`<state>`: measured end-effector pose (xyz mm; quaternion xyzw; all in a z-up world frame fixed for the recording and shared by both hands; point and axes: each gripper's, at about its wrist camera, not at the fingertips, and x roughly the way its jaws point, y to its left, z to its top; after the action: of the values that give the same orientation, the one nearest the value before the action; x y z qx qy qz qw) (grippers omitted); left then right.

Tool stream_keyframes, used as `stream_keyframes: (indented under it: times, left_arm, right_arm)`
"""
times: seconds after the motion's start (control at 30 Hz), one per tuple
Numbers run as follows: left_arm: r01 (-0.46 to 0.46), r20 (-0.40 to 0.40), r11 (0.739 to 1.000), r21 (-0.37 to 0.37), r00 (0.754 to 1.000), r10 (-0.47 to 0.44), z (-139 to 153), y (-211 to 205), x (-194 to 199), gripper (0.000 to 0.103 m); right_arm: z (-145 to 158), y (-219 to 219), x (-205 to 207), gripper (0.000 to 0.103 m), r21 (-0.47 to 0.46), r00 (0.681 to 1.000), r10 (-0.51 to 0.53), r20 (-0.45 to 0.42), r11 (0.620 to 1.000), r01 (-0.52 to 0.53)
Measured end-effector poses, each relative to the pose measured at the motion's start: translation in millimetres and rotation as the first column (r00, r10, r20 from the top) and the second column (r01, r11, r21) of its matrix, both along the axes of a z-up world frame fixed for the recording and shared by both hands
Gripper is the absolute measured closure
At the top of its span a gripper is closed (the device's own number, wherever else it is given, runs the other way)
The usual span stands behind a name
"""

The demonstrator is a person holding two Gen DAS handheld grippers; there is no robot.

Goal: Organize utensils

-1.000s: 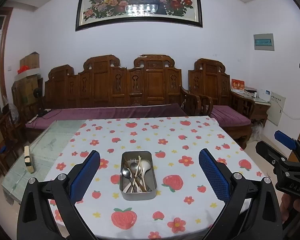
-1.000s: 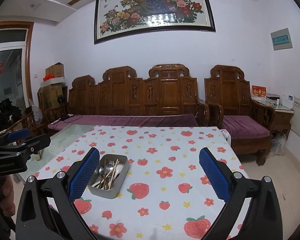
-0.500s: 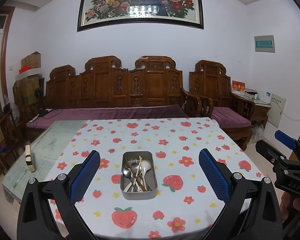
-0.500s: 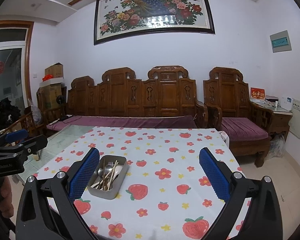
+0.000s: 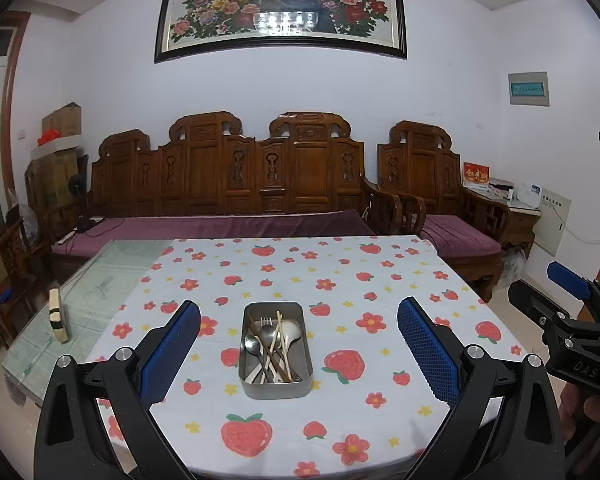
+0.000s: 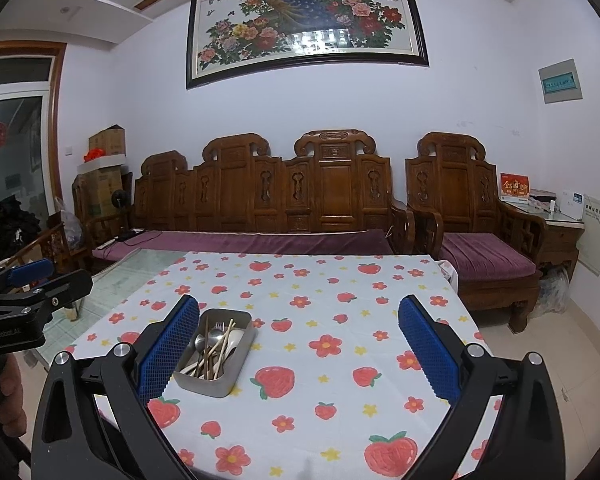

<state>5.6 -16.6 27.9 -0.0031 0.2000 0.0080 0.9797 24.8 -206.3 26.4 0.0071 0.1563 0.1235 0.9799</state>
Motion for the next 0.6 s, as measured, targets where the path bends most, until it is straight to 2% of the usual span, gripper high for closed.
stream_keyframes:
  times: [0.6]
  left_arm:
    - [0.001, -0.001, 1.0, -0.001, 1.0, -0.001, -0.8, 0.0, -0.2, 0.008]
  right_arm:
    - [0.8, 0.1, -0.1, 0.003, 0.001, 1.0, 0.001, 0.0, 1.0, -0.001]
